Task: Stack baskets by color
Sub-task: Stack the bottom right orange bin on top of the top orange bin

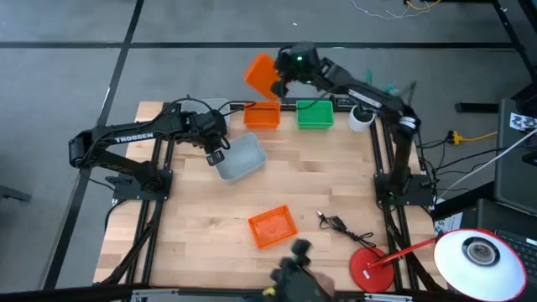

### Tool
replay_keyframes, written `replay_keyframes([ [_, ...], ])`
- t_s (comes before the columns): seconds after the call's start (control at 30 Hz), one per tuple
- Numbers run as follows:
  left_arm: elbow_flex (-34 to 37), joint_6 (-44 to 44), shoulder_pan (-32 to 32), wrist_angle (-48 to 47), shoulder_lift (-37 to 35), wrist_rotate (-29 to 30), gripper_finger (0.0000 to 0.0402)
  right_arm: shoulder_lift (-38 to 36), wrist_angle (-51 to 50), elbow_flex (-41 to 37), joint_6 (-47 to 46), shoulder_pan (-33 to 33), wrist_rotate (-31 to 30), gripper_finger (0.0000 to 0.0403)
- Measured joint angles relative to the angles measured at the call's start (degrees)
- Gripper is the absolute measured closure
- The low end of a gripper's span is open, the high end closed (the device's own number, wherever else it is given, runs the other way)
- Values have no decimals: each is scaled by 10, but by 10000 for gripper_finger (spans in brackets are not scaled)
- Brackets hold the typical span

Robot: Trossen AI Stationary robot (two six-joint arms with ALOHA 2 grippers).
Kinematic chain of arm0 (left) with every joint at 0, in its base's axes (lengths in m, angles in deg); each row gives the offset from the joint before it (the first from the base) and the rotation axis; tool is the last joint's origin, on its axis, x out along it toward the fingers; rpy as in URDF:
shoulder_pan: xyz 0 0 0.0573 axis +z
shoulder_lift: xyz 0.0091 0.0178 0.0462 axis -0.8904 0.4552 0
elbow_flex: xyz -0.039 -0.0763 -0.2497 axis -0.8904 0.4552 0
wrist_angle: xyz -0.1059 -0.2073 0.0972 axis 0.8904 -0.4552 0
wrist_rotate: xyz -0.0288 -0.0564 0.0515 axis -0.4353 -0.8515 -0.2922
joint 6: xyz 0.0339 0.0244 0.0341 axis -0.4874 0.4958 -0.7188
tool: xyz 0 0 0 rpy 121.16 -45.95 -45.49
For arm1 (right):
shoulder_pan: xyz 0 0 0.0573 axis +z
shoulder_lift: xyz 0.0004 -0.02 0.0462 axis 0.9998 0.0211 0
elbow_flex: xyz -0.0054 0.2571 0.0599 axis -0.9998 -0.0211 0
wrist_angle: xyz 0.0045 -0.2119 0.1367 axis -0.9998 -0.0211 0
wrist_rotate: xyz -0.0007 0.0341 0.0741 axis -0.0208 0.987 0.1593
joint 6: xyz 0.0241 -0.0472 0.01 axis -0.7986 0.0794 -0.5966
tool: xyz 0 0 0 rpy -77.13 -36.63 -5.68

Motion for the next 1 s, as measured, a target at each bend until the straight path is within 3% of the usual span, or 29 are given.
replay_keyframes([
  [0.07,0,9,-2,-7,0,0,321,38,30,0,26,-9,41,403],
  [0.23,0,16,-2,-17,0,0,321,109,28,-1,98,-33,67,403],
  [0.37,0,16,-2,-21,0,0,321,123,1,-1,96,-53,170,403],
  [0.57,0,16,-2,-20,0,0,321,124,-42,-1,109,-60,236,403],
  [1.0,0,16,-2,-19,0,0,321,141,-69,0,129,-60,236,403],
])
